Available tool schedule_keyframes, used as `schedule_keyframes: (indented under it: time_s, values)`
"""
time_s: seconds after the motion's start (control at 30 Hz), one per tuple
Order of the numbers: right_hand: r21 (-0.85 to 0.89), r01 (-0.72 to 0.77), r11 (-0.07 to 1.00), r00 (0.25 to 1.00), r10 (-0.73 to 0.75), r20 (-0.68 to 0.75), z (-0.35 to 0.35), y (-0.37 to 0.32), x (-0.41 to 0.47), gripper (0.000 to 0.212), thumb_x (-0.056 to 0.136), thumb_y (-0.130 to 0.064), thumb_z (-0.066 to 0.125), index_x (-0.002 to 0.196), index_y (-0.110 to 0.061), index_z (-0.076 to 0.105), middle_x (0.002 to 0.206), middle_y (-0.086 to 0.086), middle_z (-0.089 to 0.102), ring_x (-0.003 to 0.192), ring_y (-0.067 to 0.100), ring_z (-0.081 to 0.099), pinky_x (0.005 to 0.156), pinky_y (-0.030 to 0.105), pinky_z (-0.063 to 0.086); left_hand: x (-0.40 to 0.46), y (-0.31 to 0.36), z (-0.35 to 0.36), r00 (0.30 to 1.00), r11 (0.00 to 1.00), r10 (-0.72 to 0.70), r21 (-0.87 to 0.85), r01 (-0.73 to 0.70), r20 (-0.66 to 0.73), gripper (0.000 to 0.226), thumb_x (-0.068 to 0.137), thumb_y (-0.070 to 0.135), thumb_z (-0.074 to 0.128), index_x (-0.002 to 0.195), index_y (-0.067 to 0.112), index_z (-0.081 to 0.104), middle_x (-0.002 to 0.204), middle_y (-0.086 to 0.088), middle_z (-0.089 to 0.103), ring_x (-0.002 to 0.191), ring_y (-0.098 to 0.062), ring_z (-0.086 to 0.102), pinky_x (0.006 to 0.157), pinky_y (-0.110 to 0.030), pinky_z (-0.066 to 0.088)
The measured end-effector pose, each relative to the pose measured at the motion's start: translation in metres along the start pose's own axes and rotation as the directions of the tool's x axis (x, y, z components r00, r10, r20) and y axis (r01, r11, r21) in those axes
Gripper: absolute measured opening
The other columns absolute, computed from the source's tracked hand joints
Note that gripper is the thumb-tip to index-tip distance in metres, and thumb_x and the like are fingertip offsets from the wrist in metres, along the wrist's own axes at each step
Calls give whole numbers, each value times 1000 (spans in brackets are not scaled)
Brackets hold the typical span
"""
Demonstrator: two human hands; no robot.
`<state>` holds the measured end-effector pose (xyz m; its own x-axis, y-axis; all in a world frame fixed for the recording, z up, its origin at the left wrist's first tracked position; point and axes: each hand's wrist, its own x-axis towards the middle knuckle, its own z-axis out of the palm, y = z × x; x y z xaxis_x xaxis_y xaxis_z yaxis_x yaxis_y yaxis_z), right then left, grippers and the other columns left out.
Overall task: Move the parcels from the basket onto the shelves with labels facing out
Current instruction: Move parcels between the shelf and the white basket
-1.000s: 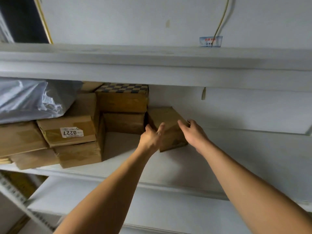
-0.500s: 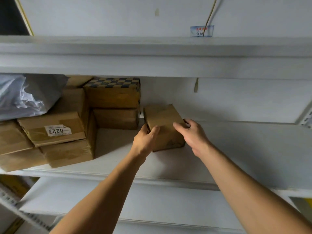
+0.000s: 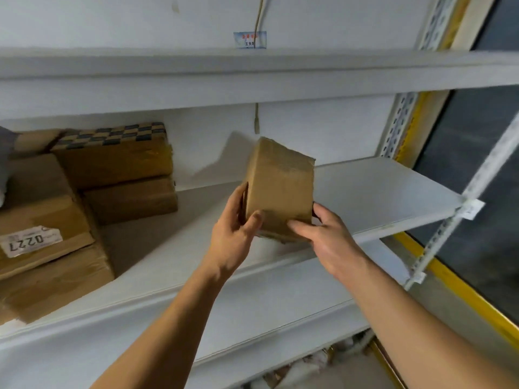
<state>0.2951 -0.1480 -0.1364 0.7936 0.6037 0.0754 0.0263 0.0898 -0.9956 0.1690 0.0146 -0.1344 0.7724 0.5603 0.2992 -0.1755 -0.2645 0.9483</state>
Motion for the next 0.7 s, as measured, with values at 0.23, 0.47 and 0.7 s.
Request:
schedule_keyframes:
  time_s: [0.23, 0.47, 0.7]
  values:
    - [310, 63, 949, 977, 5, -213, -51, 3, -95, 43, 96, -3, 70, 137, -12, 65, 133, 9, 73, 127, 25, 68, 113, 44, 49, -12, 50, 66, 945, 970, 118, 170, -176, 306, 68, 91, 33, 59, 156, 45, 41, 138, 15, 60, 121, -3, 56, 93, -6, 40]
    - [206, 207, 956, 881, -91, -465, -140, -7, -177, 61, 91, -2, 73, 148, -20, 58, 140, 3, 70, 133, 22, 63, 116, 44, 46, -52, 49, 169, 859, 989, 147, -69, -131, 490, 70, 86, 22, 69, 150, 43, 47, 143, 25, 59, 133, -1, 55, 109, -25, 46]
    - [-143, 123, 982, 781, -185, -597, -243, 0, -288, 78, 96, 3, 69, 161, -28, 40, 151, -8, 59, 142, 11, 53, 109, 33, 53, -132, 43, 304, 744, 986, 60, -154, 58, 665, 73, 97, 18, 75, 157, 43, 40, 141, 13, 65, 133, -10, 59, 115, -49, 47]
